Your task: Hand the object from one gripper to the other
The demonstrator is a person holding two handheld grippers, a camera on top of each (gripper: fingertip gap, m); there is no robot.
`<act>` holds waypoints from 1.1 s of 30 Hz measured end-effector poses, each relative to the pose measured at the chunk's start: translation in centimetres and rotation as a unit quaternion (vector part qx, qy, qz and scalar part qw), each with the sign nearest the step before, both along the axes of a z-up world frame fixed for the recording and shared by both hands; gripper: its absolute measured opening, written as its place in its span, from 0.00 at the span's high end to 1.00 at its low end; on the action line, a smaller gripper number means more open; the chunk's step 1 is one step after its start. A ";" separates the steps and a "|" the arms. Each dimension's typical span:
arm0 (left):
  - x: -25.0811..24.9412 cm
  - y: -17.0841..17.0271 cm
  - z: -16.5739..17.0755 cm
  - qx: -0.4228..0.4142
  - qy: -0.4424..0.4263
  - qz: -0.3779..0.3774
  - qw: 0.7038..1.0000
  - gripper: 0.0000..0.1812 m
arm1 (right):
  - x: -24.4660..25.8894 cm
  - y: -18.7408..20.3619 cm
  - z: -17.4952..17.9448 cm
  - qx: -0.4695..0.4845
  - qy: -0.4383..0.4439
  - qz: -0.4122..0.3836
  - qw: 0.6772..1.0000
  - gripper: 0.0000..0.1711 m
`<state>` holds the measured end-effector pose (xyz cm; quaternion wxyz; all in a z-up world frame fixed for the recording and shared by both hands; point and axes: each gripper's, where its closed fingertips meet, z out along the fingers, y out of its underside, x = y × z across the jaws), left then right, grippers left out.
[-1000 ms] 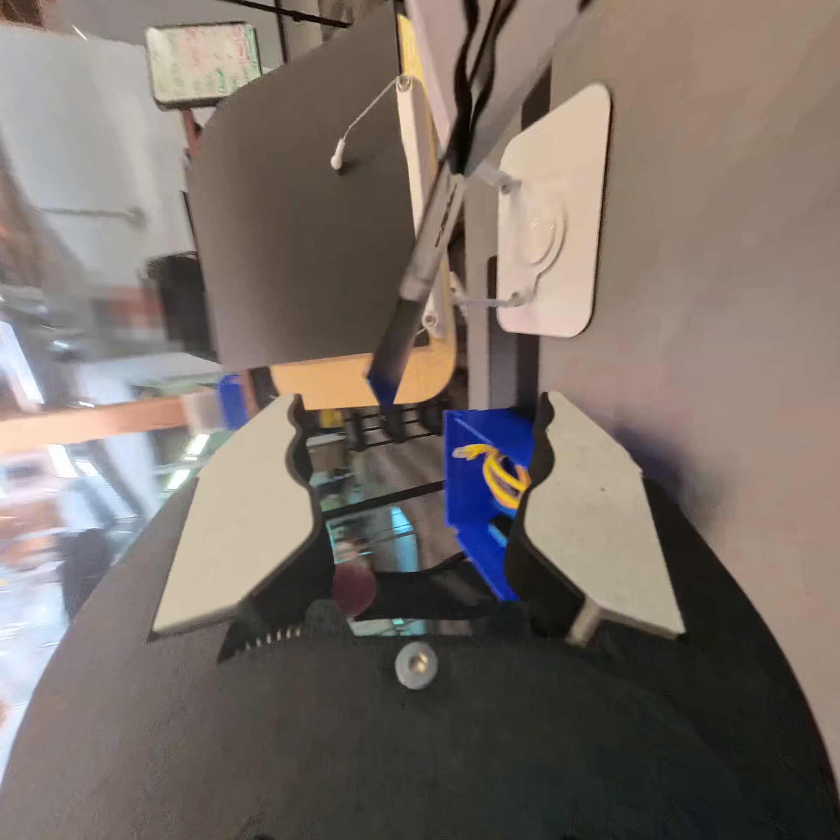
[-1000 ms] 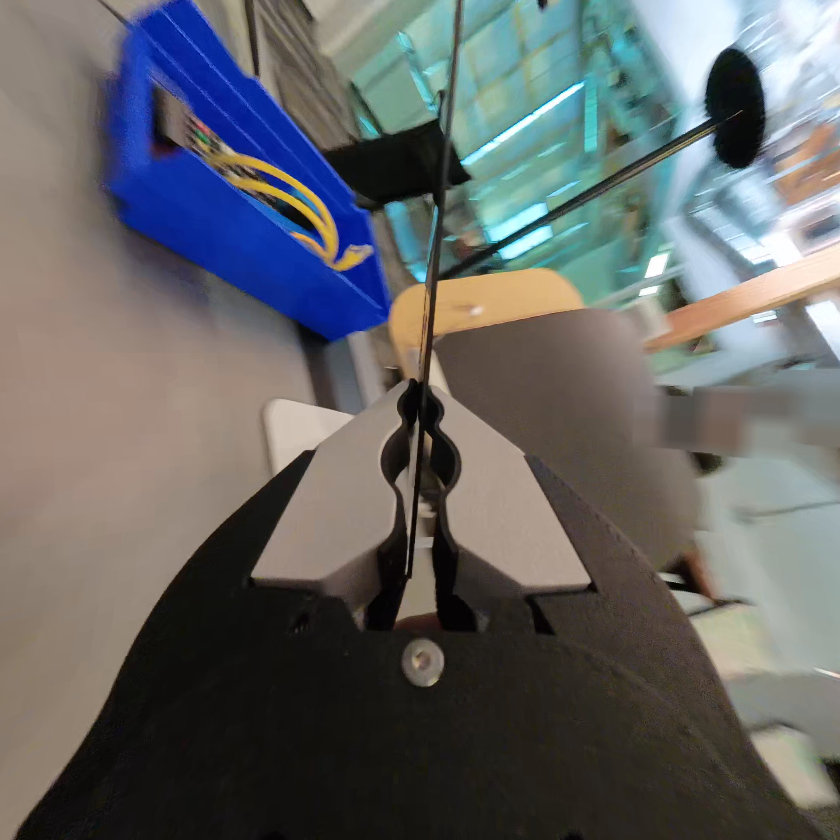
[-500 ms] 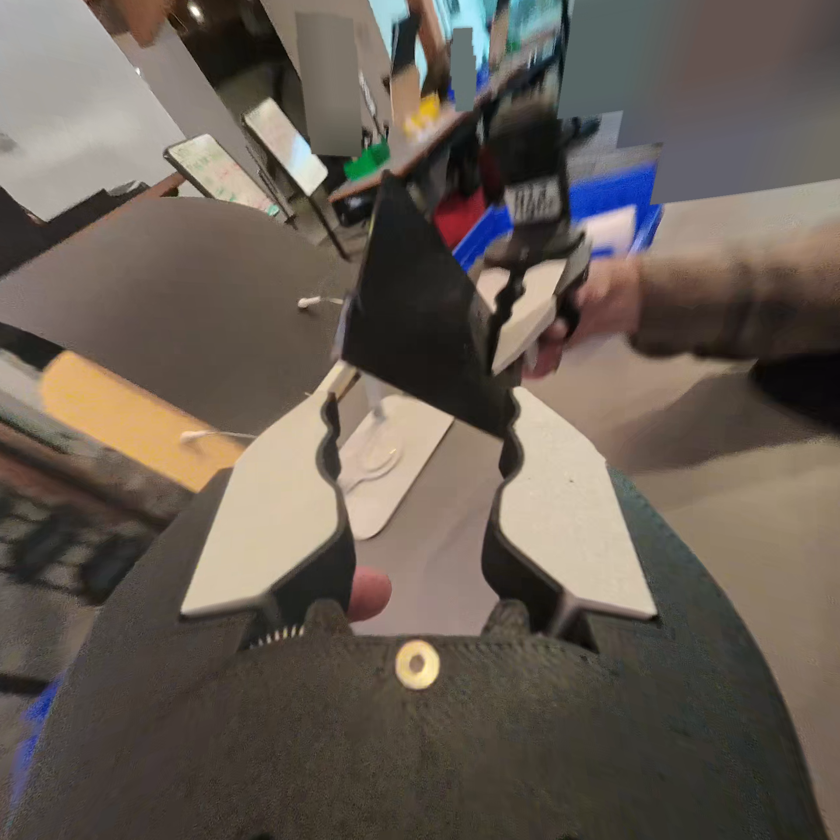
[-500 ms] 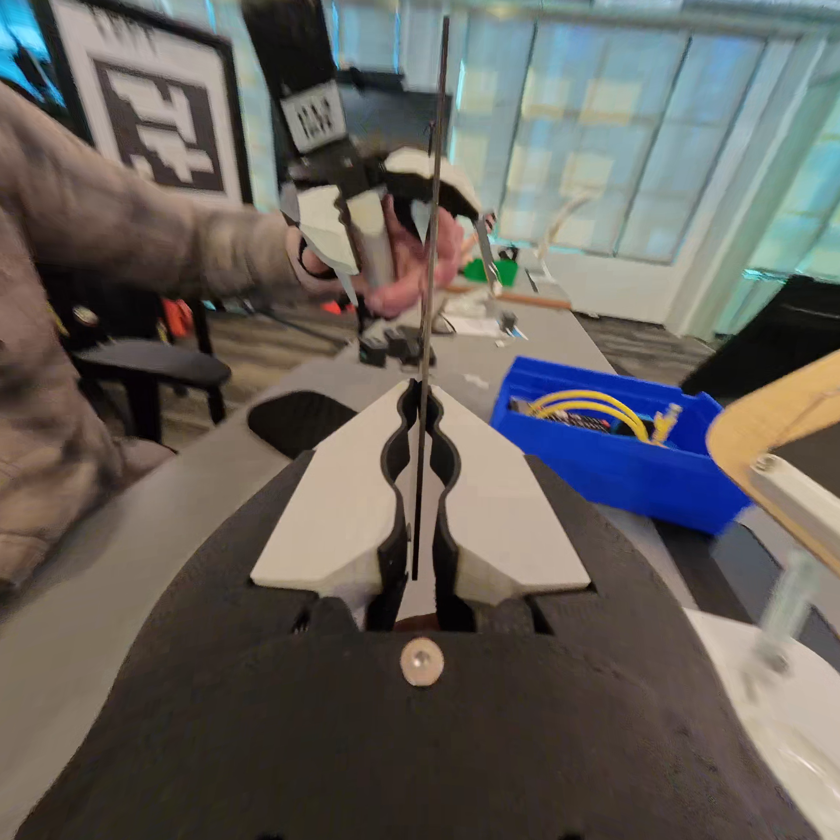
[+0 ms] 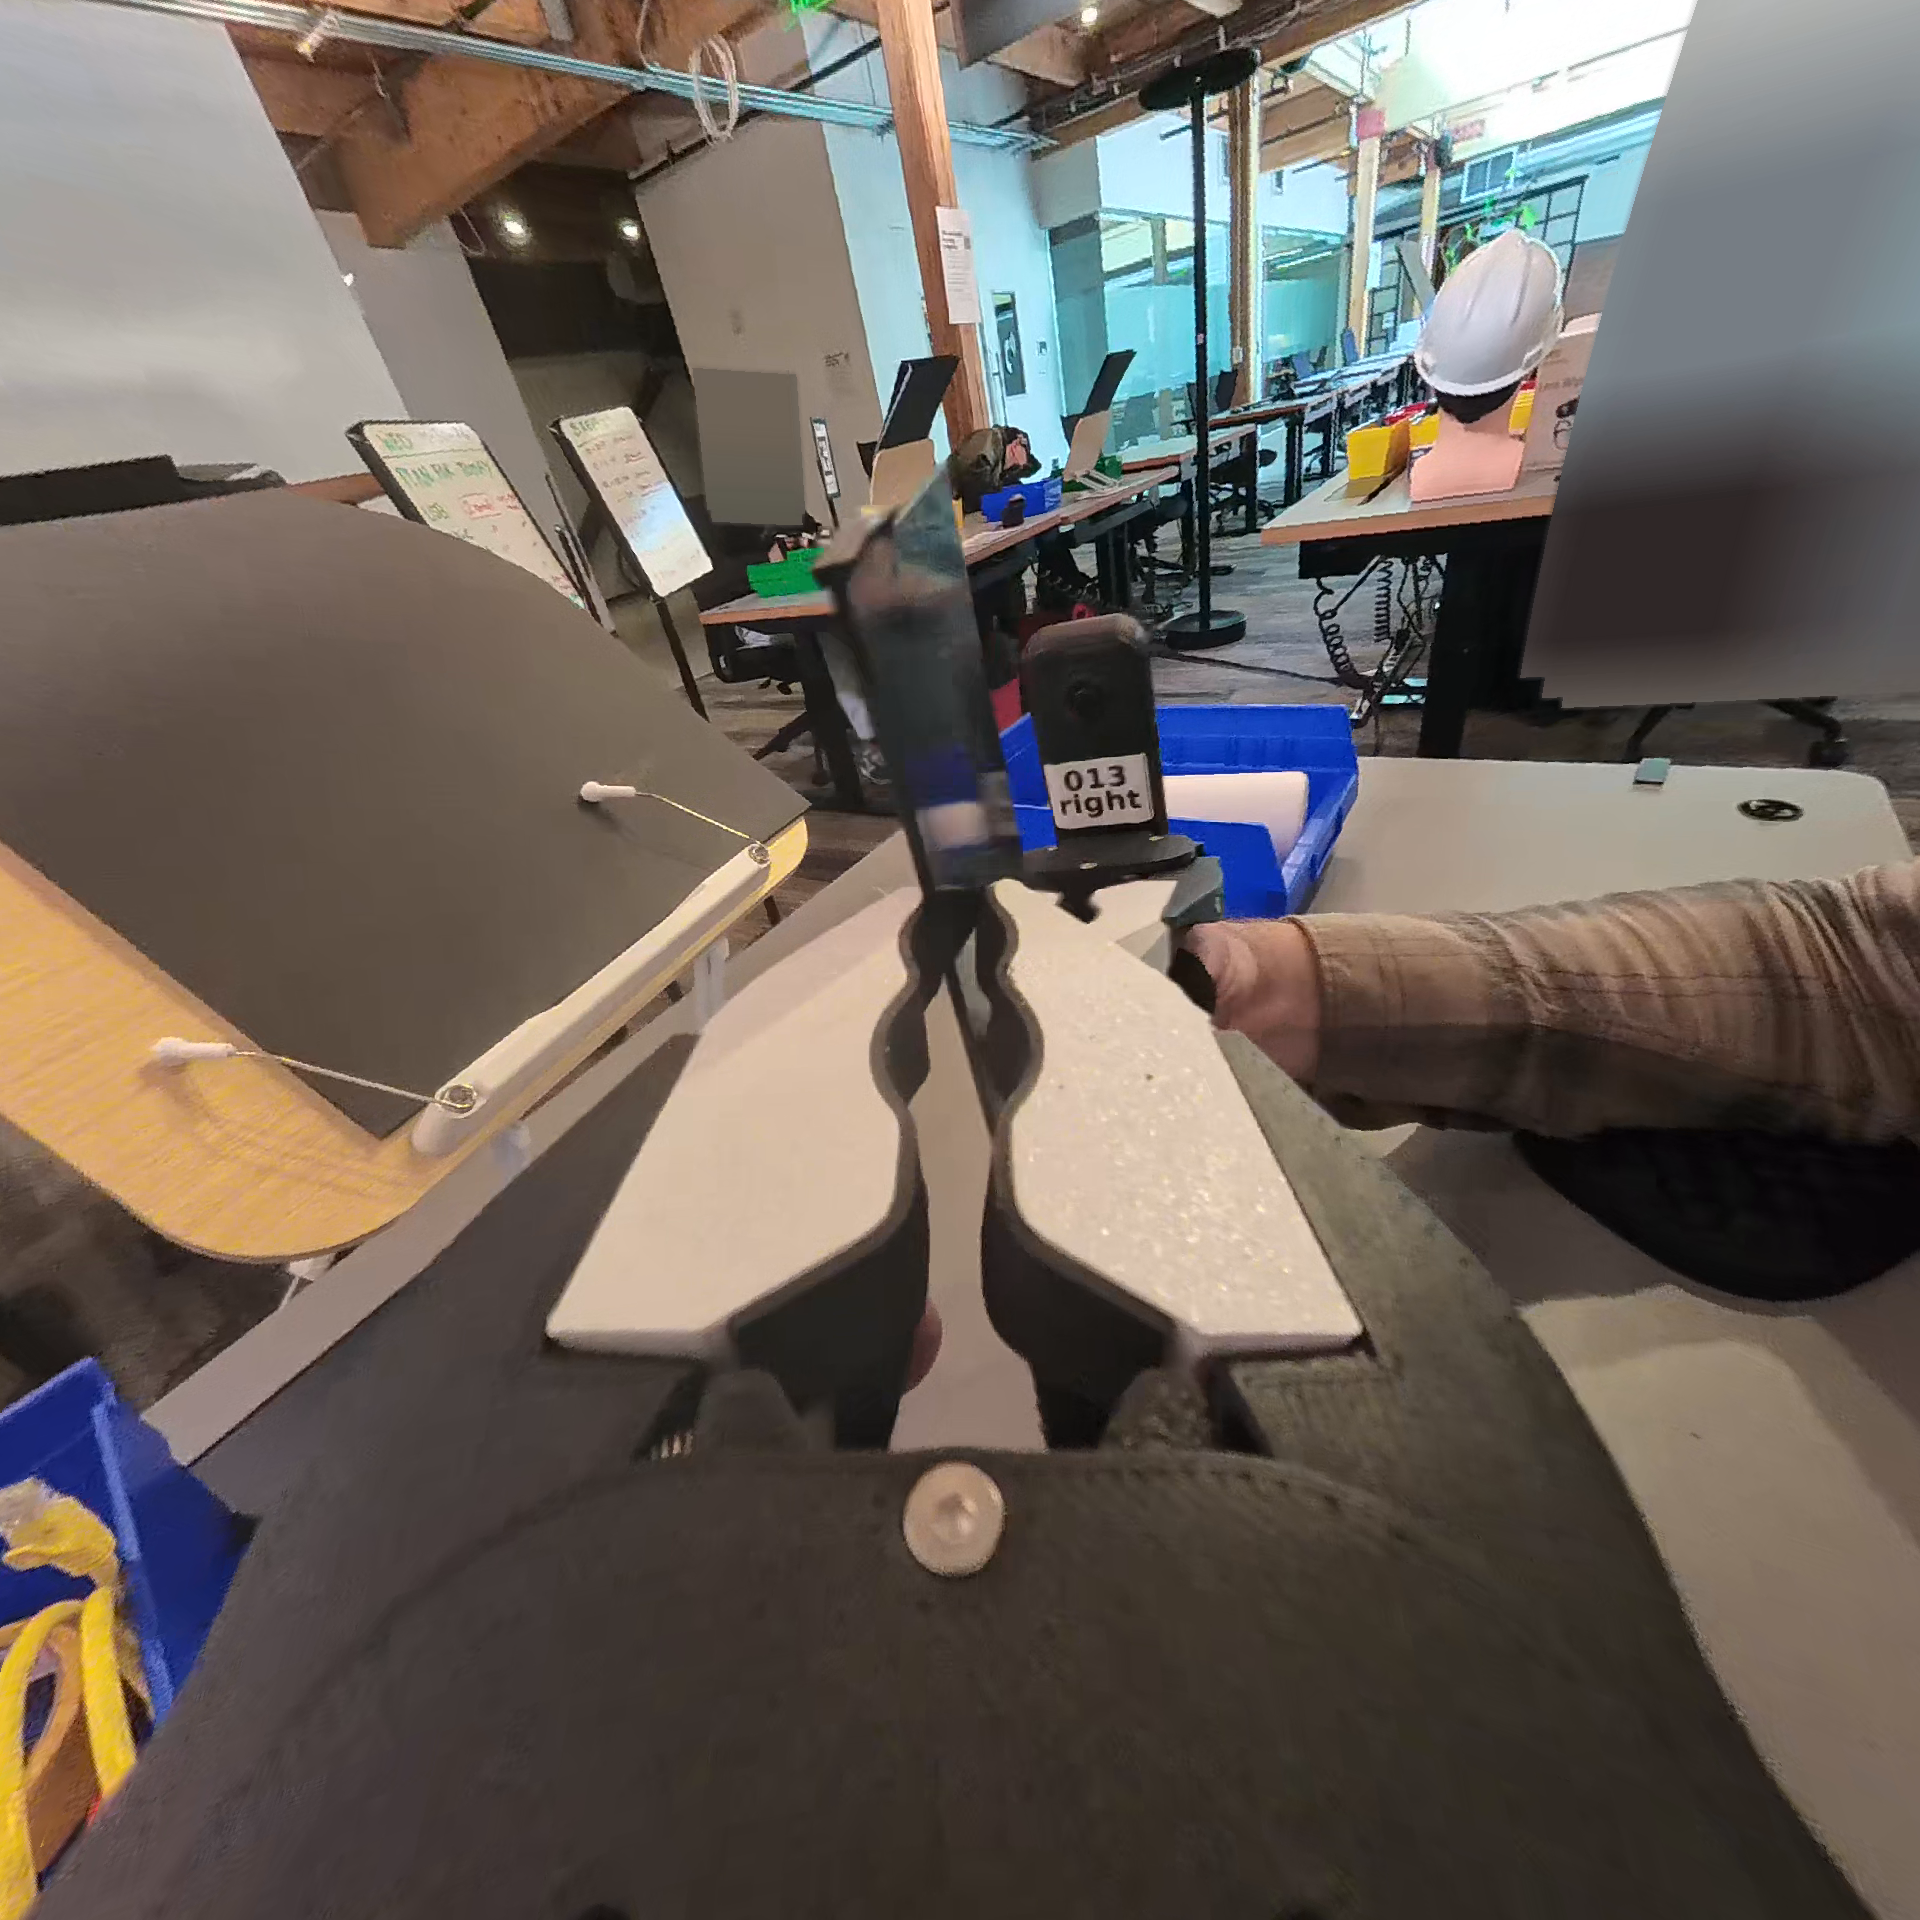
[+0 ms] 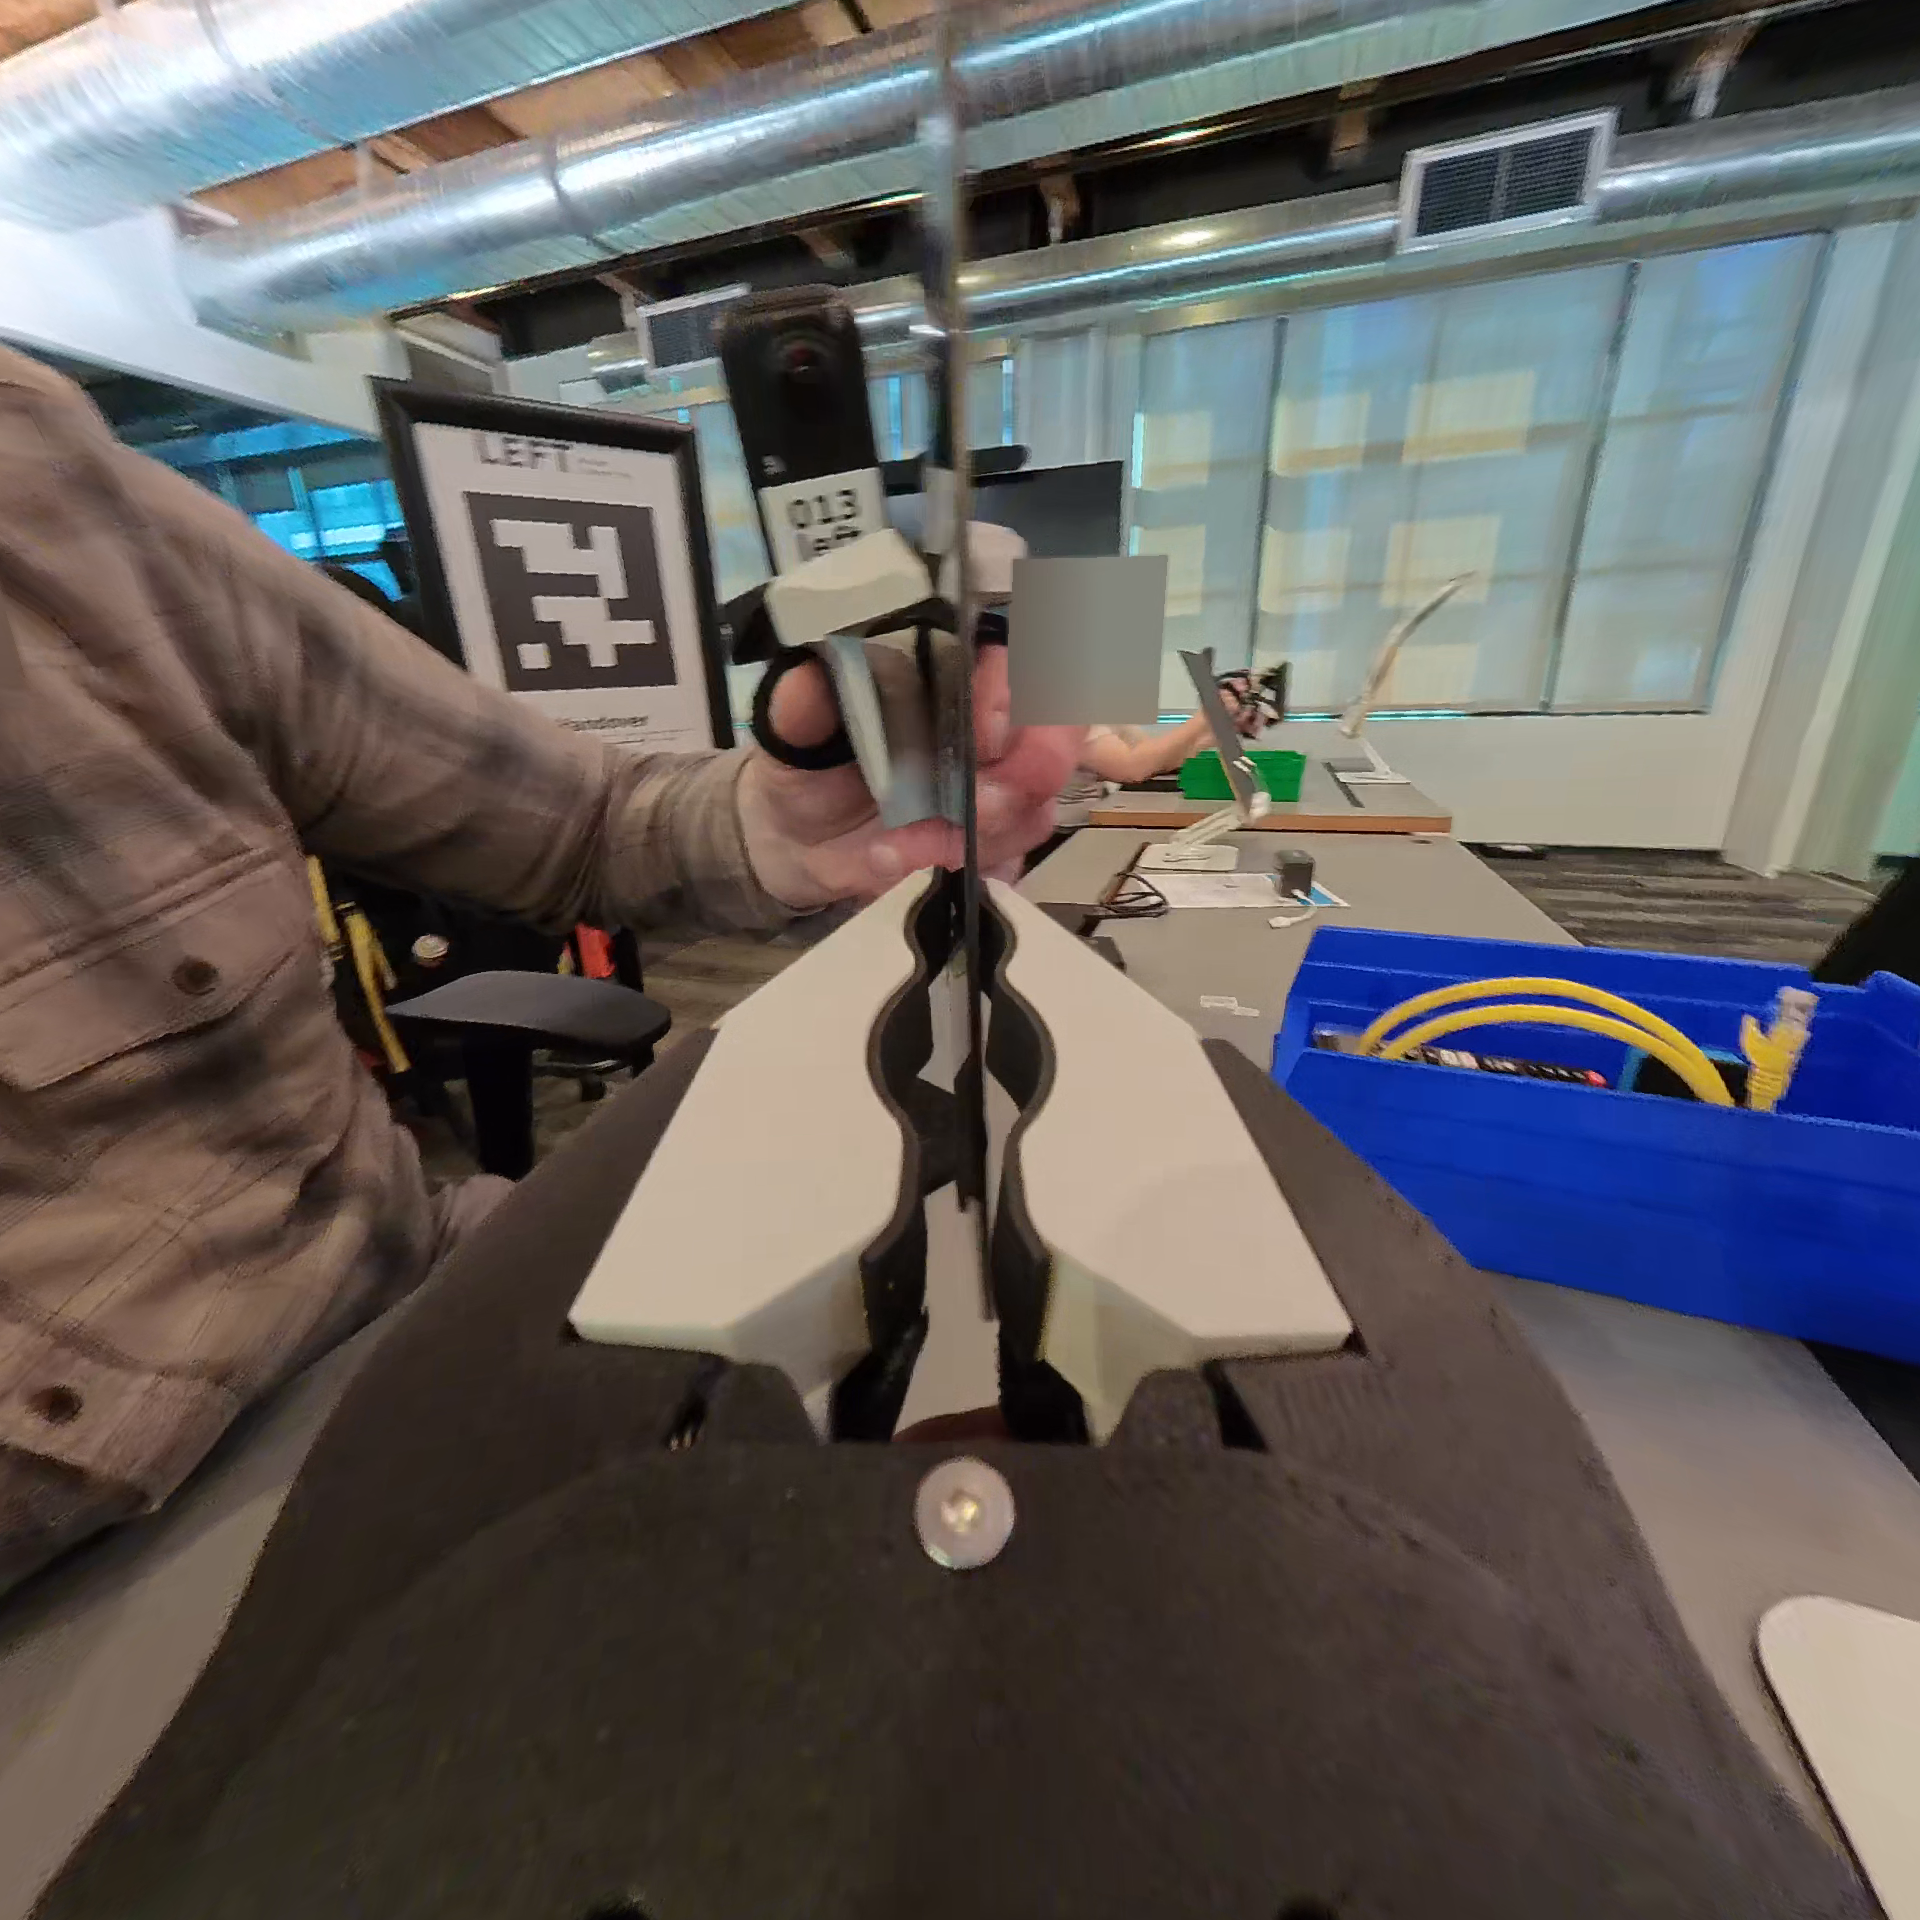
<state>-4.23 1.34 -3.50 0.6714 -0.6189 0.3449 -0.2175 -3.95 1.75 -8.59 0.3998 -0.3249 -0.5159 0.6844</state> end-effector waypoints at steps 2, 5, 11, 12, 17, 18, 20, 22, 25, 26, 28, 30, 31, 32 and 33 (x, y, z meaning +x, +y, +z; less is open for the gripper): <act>-0.2 0.2 0.0 0.019 0.017 0.022 0.999 0.98 | -0.5 0.9 0.0 -0.009 -0.006 -0.030 0.999 0.95; -0.3 0.7 -0.3 0.064 0.076 0.073 0.992 0.99 | -1.3 3.0 0.0 -0.006 -0.022 -0.108 0.994 0.71; -1.3 2.6 -0.3 0.168 0.193 0.218 0.942 0.99 | -0.4 5.4 4.1 0.050 0.037 -0.286 0.956 0.48; -1.2 2.9 -0.5 0.173 0.204 0.232 0.935 0.99 | -0.4 4.9 4.8 0.060 0.048 -0.297 0.952 0.47; -0.1 3.5 -1.4 0.194 0.235 0.264 0.915 0.99 | -0.8 3.0 6.7 0.065 0.082 -0.335 0.936 0.41; 0.0 3.6 -1.6 0.194 0.238 0.269 0.913 0.99 | -1.0 2.9 6.7 0.069 0.079 -0.344 0.933 0.39; 0.2 3.8 -2.1 0.192 0.240 0.276 0.911 0.99 | -1.1 2.8 6.7 0.063 0.081 -0.358 0.928 0.39; 0.4 3.9 -2.5 0.195 0.253 0.284 0.904 0.99 | -1.2 3.2 6.6 0.050 0.075 -0.372 0.924 0.40; 0.8 3.9 -2.8 0.207 0.264 0.291 0.896 0.99 | -1.0 3.4 6.5 0.037 0.075 -0.380 0.921 0.47; 0.8 4.0 -2.9 0.205 0.263 0.289 0.897 0.99 | -0.9 3.5 6.5 0.034 0.076 -0.380 0.921 0.48; 0.9 3.9 -2.9 0.205 0.260 0.287 0.899 0.99 | -0.8 3.5 6.5 0.032 0.077 -0.377 0.923 0.48; 1.1 3.8 -2.8 0.212 0.259 0.284 0.899 0.99 | -0.7 3.4 6.6 0.030 0.079 -0.368 0.926 0.48; 1.2 3.7 -2.7 0.214 0.256 0.283 0.899 0.99 | -0.6 3.4 6.6 0.030 0.079 -0.364 0.927 0.49; 1.3 3.7 -2.6 0.216 0.257 0.280 0.899 0.99 | -0.6 3.3 6.7 0.033 0.079 -0.362 0.928 0.49; 1.4 3.7 -2.6 0.217 0.257 0.277 0.900 0.99 | -0.5 3.3 6.8 0.035 0.079 -0.359 0.929 0.49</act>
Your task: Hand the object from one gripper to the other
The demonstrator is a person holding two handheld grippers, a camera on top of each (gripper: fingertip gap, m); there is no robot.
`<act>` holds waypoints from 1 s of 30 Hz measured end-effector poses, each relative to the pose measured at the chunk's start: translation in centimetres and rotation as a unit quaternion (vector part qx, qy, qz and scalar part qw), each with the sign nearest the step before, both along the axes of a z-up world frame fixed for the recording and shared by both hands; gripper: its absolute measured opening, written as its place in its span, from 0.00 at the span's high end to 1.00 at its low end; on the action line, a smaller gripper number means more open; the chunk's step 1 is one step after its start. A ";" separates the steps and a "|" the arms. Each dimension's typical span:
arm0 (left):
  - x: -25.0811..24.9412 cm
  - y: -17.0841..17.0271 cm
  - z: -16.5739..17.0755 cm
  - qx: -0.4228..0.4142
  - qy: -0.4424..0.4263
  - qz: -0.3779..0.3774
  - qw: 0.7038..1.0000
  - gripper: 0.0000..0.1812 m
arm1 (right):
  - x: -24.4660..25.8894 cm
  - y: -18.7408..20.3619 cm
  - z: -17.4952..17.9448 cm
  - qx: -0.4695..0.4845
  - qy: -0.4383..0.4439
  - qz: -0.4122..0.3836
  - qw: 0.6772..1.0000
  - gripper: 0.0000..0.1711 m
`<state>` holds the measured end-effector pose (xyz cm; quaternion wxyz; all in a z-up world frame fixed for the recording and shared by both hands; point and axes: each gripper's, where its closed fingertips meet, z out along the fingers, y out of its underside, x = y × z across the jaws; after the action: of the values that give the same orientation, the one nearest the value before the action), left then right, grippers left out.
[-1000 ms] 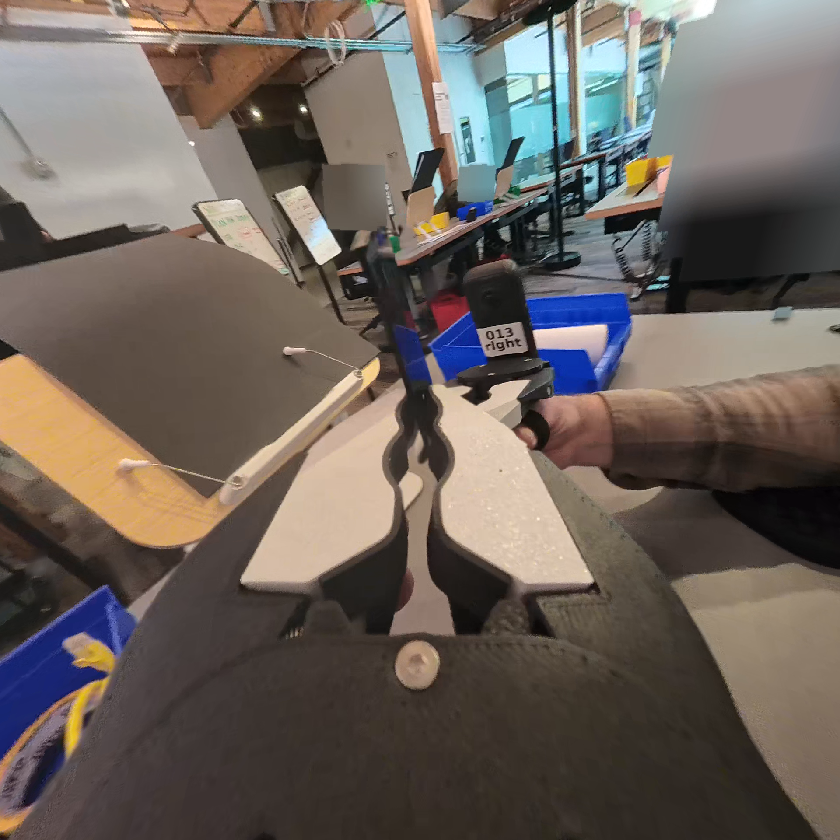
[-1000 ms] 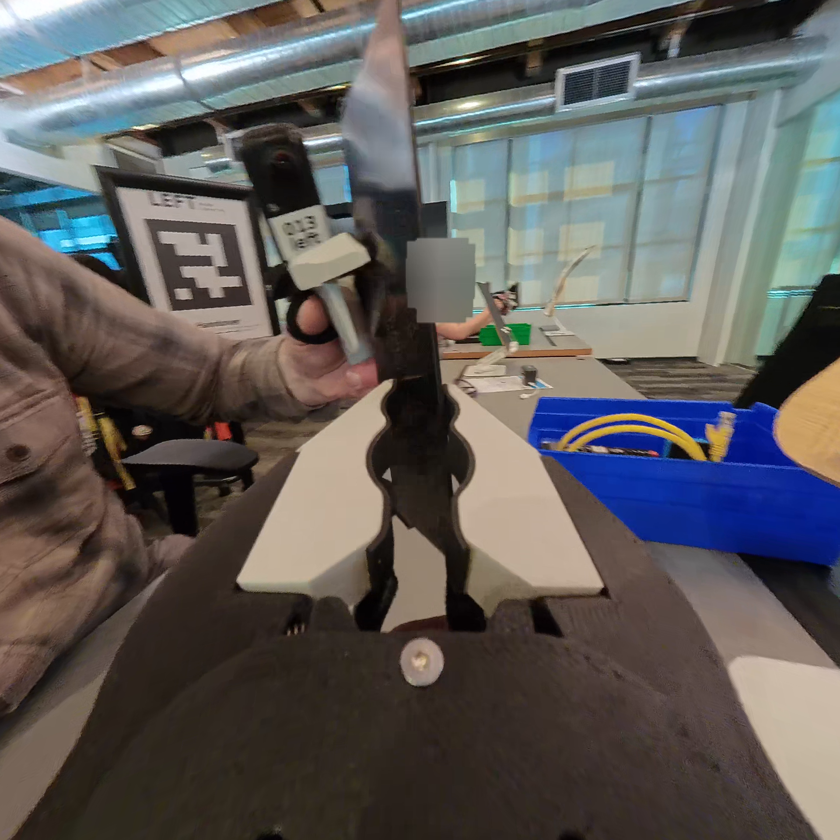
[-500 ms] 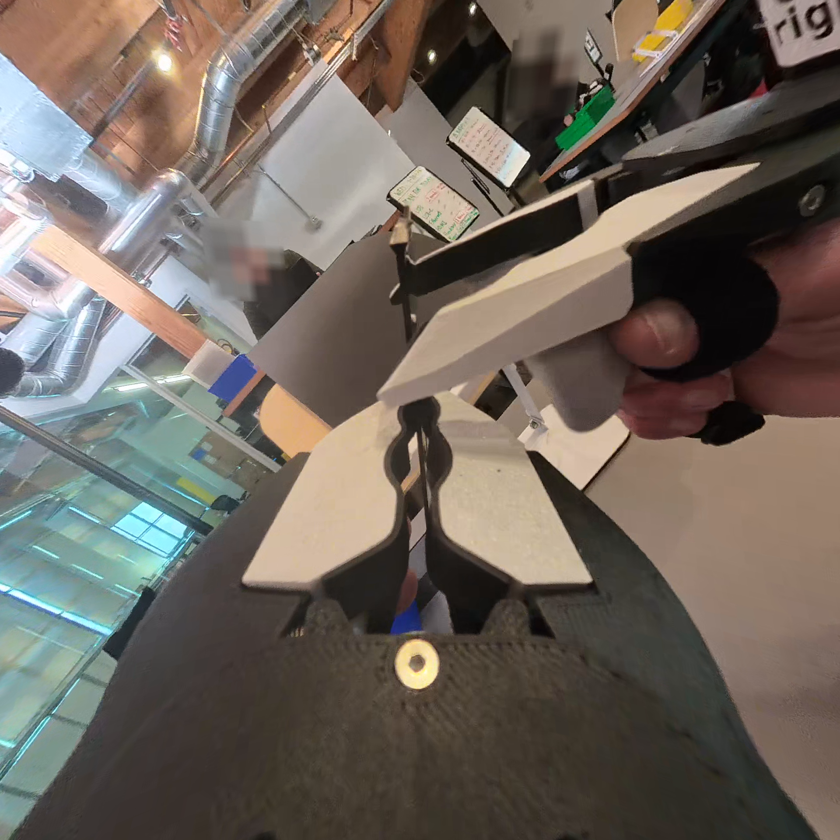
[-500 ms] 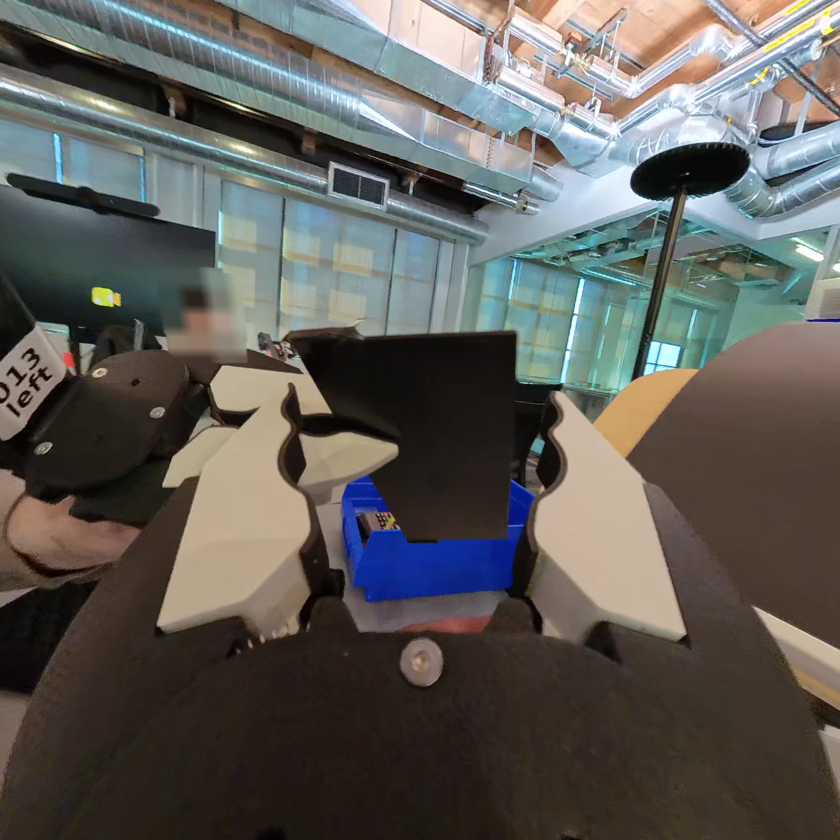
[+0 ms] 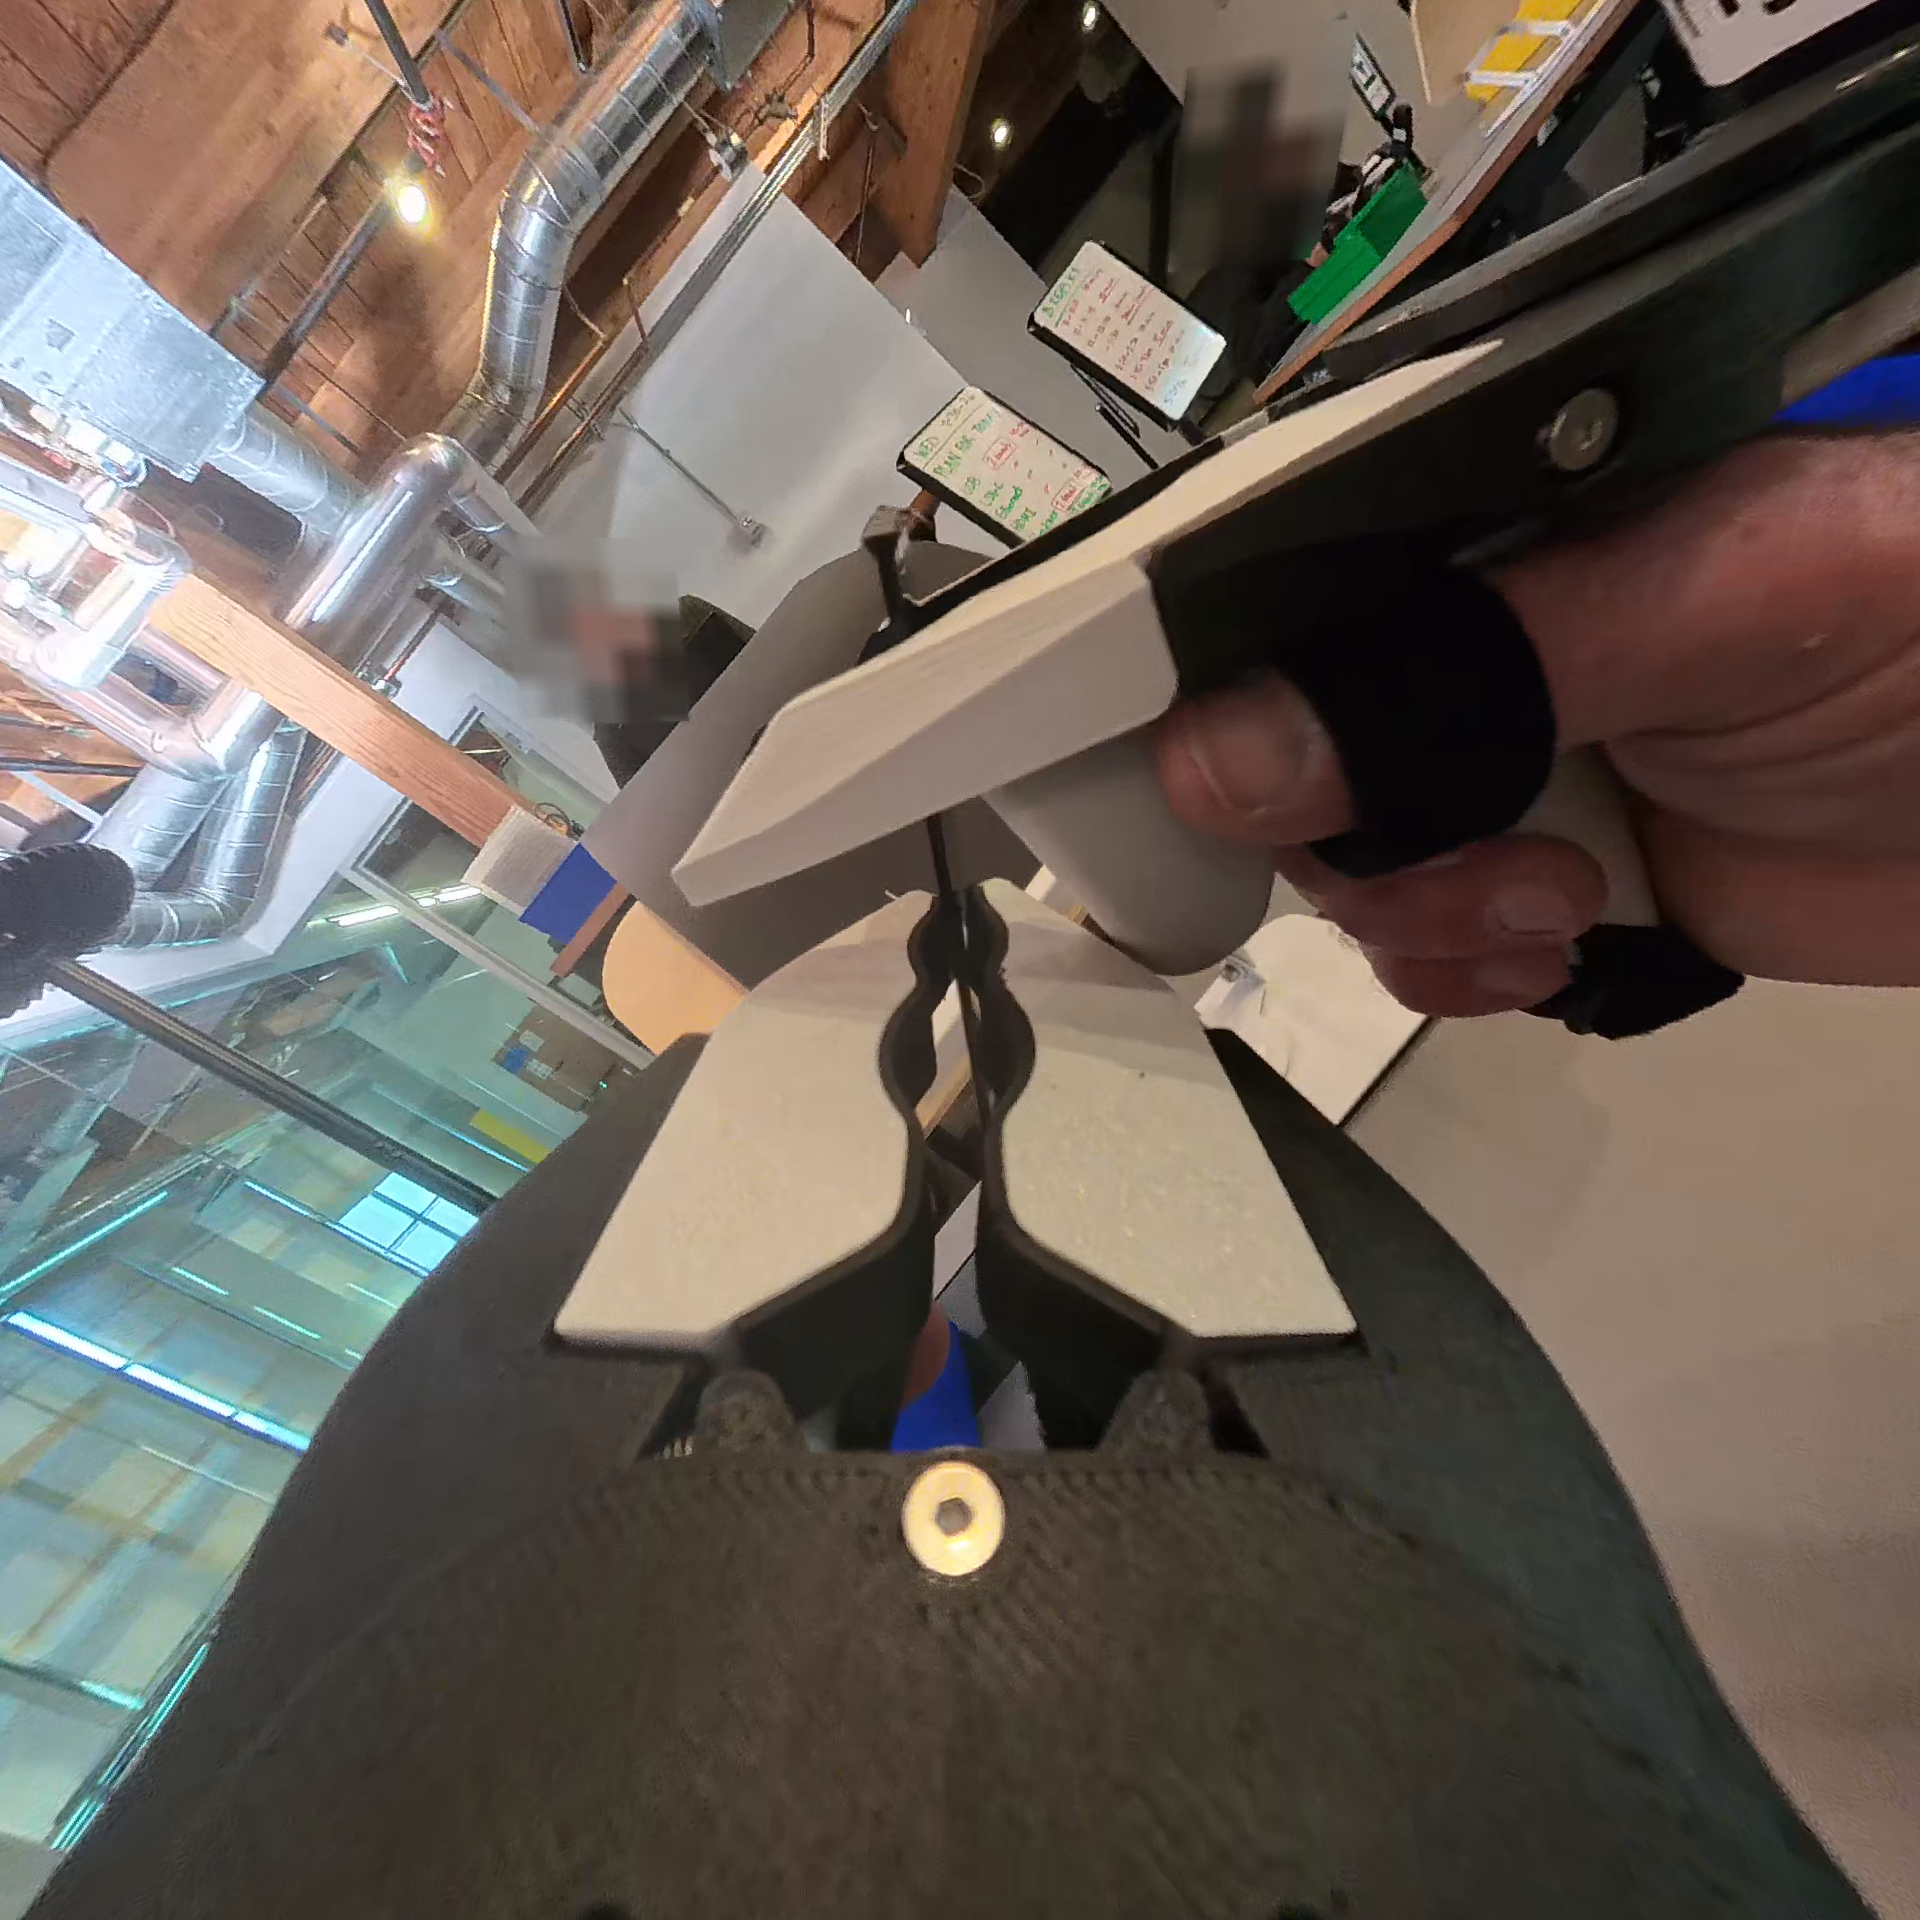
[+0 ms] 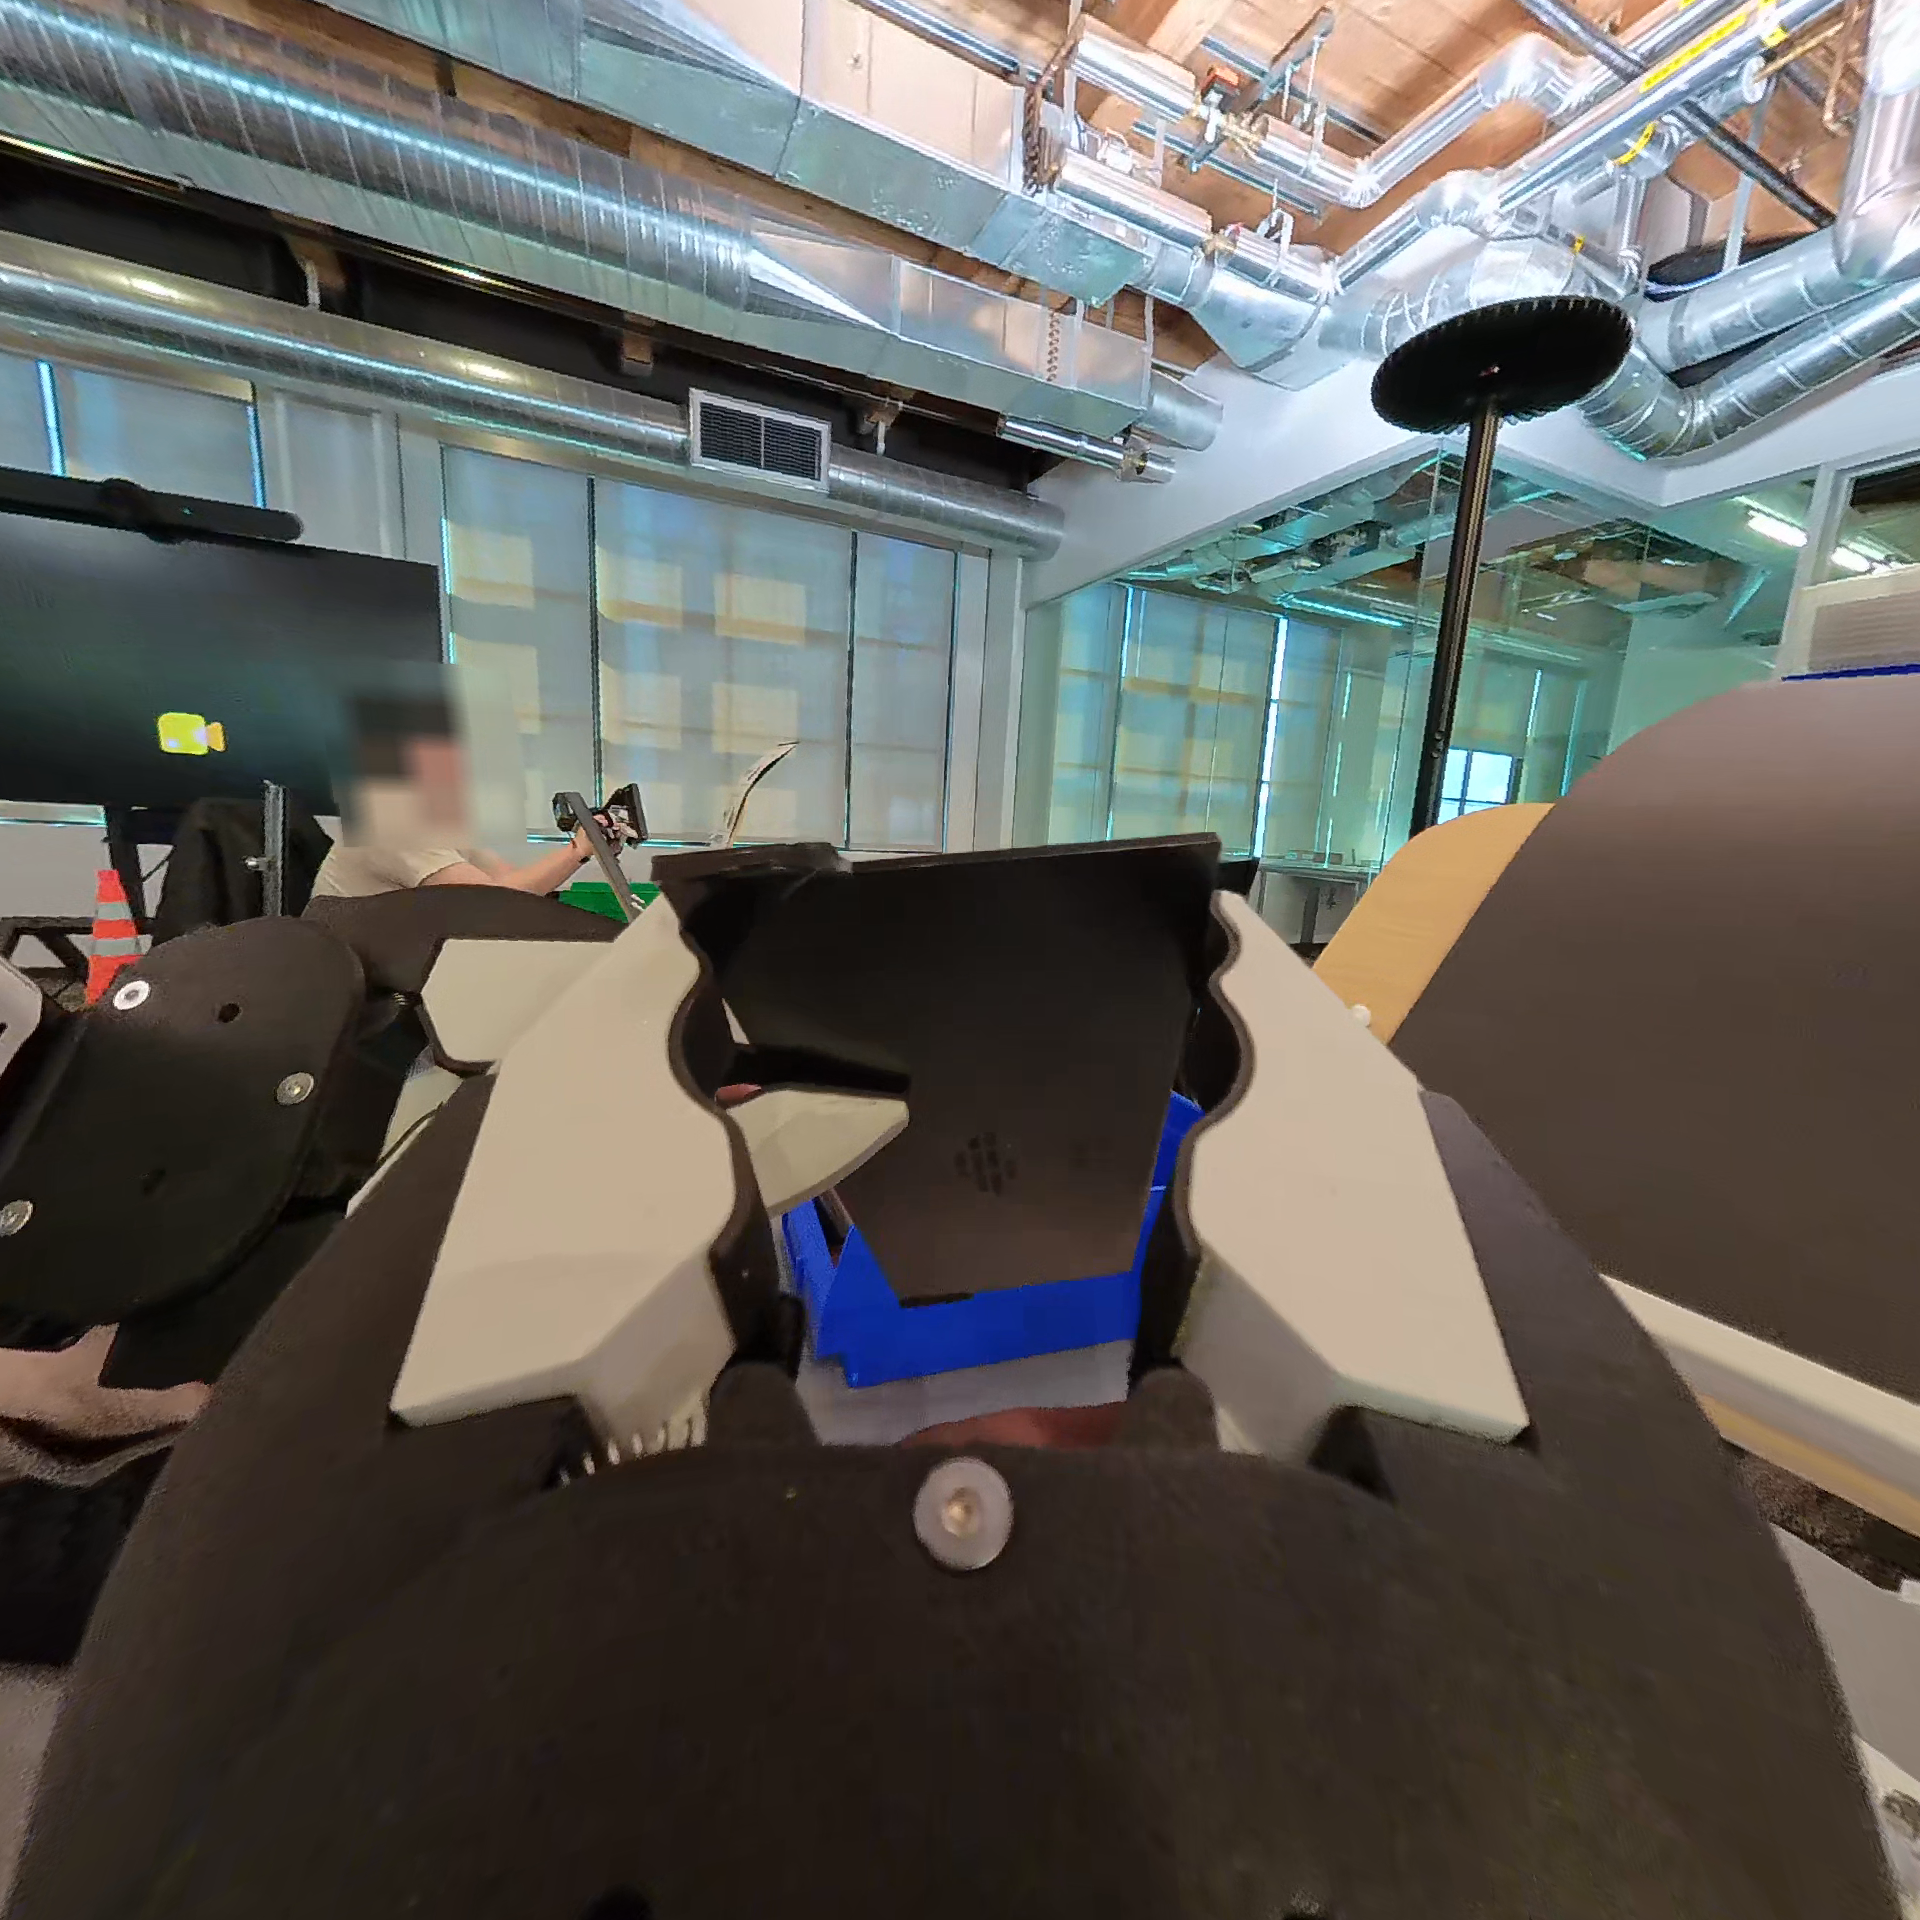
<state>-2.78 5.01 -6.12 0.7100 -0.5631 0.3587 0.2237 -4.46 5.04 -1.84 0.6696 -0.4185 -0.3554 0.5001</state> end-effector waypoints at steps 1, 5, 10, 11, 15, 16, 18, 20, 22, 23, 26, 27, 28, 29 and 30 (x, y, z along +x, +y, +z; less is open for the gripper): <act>0.1 -0.1 0.1 0.001 -0.004 -0.005 1.000 0.99 | 0.1 -0.1 0.1 0.002 0.000 0.004 1.000 0.49; 0.5 -0.5 -0.3 -0.025 -0.008 -0.029 0.999 0.86 | 0.6 0.0 0.5 0.002 0.004 0.031 1.000 0.49; 0.9 -2.7 -1.2 -0.108 -0.057 -0.107 0.987 0.75 | 1.4 -0.8 0.8 0.010 -0.003 0.112 0.994 0.49; 0.6 -3.0 -1.5 -0.143 -0.078 -0.123 0.979 0.74 | 1.6 -1.4 0.8 0.013 -0.008 0.145 0.989 0.49; -0.2 -4.5 -1.7 -0.249 -0.166 -0.211 0.931 0.71 | 3.3 -4.6 0.8 0.023 -0.015 0.295 0.955 0.49; -0.2 -4.9 -1.8 -0.273 -0.181 -0.234 0.915 0.67 | 3.9 -5.4 0.8 0.032 -0.012 0.325 0.945 0.49; 0.0 -5.6 -2.5 -0.325 -0.192 -0.275 0.884 0.66 | 5.2 -7.3 0.6 0.039 -0.015 0.399 0.916 0.49; 0.5 -6.2 -3.7 -0.379 -0.189 -0.311 0.851 0.63 | 6.2 -8.8 0.4 0.050 -0.016 0.446 0.894 0.49; 1.2 -6.9 -4.9 -0.426 -0.182 -0.346 0.816 0.58 | 7.0 -10.5 -0.3 0.056 -0.035 0.502 0.862 0.49; 1.6 -7.3 -5.4 -0.442 -0.175 -0.365 0.801 0.59 | 7.2 -11.2 -0.7 0.063 -0.044 0.515 0.854 0.49; 3.2 -8.9 -6.5 -0.487 -0.149 -0.415 0.754 0.63 | 7.7 -13.0 -1.6 0.068 -0.065 0.562 0.822 0.49; 3.9 -9.6 -6.9 -0.500 -0.136 -0.431 0.738 0.64 | 7.7 -13.4 -1.9 0.069 -0.071 0.572 0.814 0.49; 4.5 -9.9 -7.4 -0.509 -0.121 -0.437 0.732 0.65 | 7.9 -13.8 -2.2 0.069 -0.078 0.585 0.804 0.49; 5.0 -10.2 -7.9 -0.515 -0.102 -0.442 0.727 0.67 | 8.1 -14.3 -2.5 0.070 -0.084 0.597 0.794 0.49; 5.4 -10.6 -8.4 -0.519 -0.086 -0.449 0.722 0.70 | 8.2 -14.7 -2.8 0.071 -0.090 0.608 0.786 0.49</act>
<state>2.64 -5.55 -14.49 0.3516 -0.6335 0.5673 -0.3916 3.74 -9.62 -4.63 0.2201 -0.1100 -0.6293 0.7371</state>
